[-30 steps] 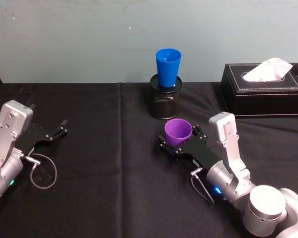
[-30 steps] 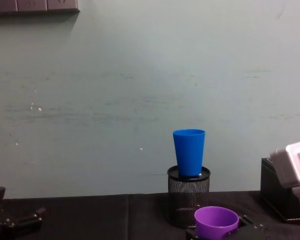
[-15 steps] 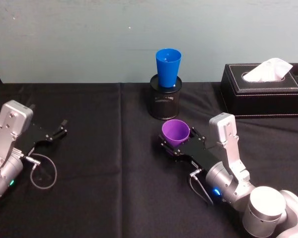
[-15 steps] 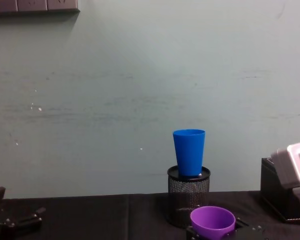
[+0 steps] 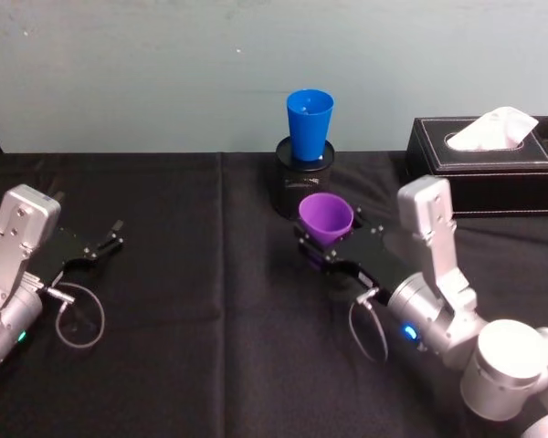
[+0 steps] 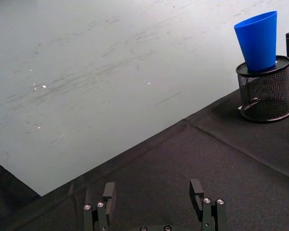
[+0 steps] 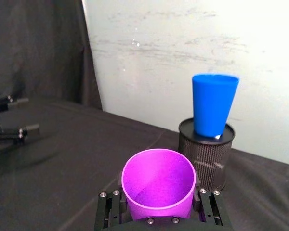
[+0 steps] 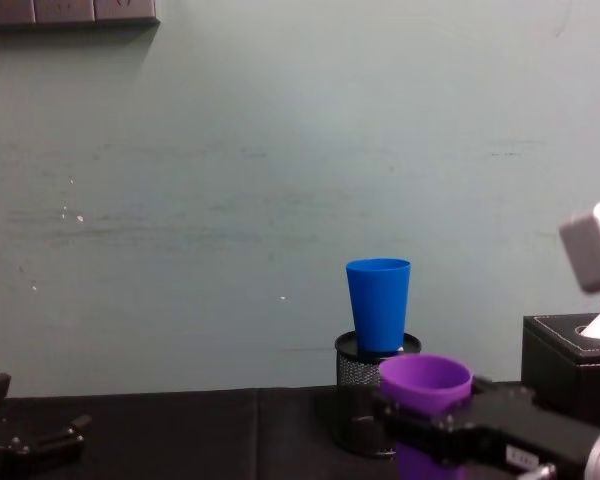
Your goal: Pick up one cup with a gripper and tap it against the other cup.
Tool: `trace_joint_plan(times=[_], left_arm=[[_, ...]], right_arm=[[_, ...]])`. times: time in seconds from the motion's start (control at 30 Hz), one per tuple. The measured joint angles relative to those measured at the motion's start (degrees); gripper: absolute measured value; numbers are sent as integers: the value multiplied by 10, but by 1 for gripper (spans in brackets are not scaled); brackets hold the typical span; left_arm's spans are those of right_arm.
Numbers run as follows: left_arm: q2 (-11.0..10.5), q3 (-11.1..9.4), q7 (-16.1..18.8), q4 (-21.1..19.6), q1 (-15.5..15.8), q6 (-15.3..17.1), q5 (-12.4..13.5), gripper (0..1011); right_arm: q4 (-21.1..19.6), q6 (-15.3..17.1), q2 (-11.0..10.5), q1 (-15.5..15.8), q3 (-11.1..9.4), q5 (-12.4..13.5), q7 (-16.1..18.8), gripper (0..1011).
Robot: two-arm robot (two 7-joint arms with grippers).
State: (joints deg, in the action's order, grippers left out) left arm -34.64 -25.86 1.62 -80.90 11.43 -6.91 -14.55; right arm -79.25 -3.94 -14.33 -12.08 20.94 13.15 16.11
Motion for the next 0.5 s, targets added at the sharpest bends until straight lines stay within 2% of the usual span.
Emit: trace_joint_plan(times=[0.13, 0.27, 0.5], left_arm=[[0, 0, 0, 0, 0, 0, 0, 1000], [0, 0, 0, 0, 0, 0, 0, 1000], [0, 0, 0, 0, 0, 0, 0, 1000]], right_arm=[[-32, 39, -2, 5, -14, 12, 4, 733], [-53, 88, -3, 4, -26, 38, 16, 733], [-75, 126, -10, -3, -30, 53, 18, 733]])
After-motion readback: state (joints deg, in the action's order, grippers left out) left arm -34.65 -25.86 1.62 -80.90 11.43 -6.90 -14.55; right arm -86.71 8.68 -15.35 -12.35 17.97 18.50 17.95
